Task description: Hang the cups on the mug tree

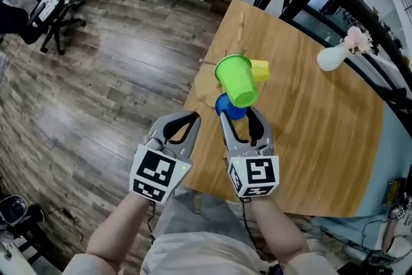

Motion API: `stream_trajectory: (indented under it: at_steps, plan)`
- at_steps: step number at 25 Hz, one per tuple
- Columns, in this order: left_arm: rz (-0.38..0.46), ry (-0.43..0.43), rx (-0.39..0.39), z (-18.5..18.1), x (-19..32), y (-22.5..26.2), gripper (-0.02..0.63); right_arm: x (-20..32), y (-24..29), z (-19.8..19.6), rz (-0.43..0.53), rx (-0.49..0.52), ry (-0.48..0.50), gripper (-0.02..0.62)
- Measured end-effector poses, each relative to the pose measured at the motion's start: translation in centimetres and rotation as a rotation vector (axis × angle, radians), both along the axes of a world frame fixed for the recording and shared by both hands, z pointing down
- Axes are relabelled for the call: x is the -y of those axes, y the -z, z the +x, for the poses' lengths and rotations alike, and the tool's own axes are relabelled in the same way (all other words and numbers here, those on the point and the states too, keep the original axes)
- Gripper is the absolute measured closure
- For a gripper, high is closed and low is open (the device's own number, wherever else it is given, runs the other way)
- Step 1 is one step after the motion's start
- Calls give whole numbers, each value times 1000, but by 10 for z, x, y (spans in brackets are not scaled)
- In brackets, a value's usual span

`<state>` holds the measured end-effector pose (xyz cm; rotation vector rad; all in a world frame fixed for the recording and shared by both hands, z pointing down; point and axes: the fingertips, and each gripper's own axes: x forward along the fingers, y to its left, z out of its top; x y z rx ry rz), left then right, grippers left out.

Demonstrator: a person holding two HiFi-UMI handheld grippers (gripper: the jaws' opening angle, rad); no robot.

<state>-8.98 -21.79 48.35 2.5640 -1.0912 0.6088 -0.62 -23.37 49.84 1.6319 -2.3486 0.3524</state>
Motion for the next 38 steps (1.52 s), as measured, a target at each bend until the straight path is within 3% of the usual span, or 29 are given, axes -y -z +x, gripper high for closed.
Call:
stream_trajectory:
  at_steps: [27, 38]
  plan:
    - [-125, 12, -6, -14, -4, -47, 604, 6, -84, -14, -187, -56, 19, 350]
    - [-139, 25, 11, -18, -12, -54, 604, -4, -86, -12, -199, -46, 15, 344]
